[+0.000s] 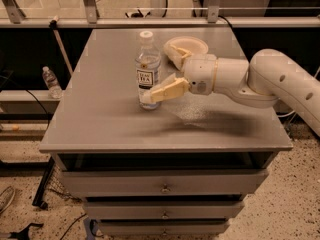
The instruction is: Place blue plastic bottle upright
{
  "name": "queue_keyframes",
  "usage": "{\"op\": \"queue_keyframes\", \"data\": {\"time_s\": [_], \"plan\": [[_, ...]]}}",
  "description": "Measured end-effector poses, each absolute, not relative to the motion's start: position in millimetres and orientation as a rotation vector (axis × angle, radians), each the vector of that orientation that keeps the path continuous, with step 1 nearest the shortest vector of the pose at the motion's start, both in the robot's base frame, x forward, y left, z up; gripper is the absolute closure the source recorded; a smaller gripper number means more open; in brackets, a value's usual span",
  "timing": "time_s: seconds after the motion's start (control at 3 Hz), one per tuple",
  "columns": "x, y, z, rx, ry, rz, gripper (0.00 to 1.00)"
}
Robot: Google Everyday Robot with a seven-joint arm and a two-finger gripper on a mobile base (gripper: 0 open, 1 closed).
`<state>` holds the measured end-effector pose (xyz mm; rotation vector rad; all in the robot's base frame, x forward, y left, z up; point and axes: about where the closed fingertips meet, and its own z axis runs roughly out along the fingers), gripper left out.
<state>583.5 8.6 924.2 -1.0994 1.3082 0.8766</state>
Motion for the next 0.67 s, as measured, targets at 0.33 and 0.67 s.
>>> {"op": "queue_keyframes", "data": {"time_s": [0.33, 0.67], "plan": [[585.2, -29.1, 932.4, -1.092, 1.370, 0.792, 0.00], [588.1, -73.9, 936.5, -1.075, 1.454, 0.713, 0.00]]}}
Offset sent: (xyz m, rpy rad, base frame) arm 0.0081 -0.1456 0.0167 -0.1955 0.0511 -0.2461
